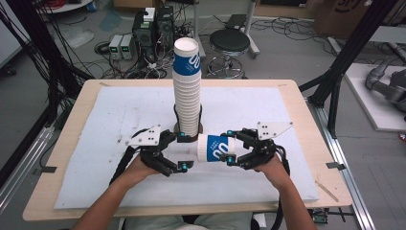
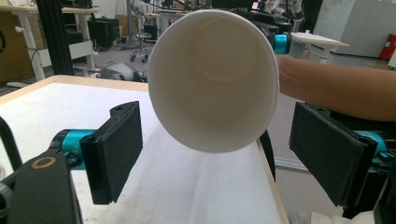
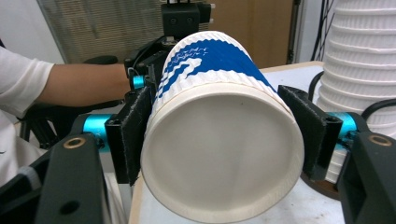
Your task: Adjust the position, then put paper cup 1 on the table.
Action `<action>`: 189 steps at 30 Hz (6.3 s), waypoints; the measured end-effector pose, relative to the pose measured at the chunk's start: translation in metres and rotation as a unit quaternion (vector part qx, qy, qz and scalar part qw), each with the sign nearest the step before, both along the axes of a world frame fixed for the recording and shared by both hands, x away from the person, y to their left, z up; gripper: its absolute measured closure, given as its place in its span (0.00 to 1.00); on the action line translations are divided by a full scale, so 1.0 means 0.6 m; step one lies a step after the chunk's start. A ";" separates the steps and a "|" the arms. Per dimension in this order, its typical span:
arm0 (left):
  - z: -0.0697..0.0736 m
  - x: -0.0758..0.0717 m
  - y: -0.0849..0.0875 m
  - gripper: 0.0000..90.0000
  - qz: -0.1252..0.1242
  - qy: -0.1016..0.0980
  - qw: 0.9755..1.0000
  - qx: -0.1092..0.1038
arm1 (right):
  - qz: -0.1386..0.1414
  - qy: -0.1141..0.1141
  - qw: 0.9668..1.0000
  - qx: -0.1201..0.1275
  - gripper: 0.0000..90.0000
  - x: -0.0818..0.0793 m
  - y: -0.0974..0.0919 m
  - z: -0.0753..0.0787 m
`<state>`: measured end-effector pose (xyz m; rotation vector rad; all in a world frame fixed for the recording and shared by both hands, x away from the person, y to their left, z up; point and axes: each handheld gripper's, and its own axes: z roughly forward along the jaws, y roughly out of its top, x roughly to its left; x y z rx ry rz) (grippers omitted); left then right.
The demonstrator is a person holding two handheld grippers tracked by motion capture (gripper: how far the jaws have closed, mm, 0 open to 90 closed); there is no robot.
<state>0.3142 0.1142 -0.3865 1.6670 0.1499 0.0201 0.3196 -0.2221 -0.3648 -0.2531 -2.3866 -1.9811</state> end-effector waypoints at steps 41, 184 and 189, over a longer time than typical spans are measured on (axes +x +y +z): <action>0.012 -0.001 -0.021 0.32 -0.019 -0.026 0.999 0.040 | 0.010 0.029 0.999 -0.038 0.20 0.001 0.023 -0.009; -0.029 -0.003 0.155 0.20 0.267 -0.002 0.963 0.018 | -0.254 -0.053 0.964 -0.060 0.31 0.011 -0.101 -0.039; -0.031 -0.005 0.154 0.20 0.270 0.001 0.963 0.021 | -0.269 -0.040 0.960 -0.062 0.31 0.030 -0.103 -0.048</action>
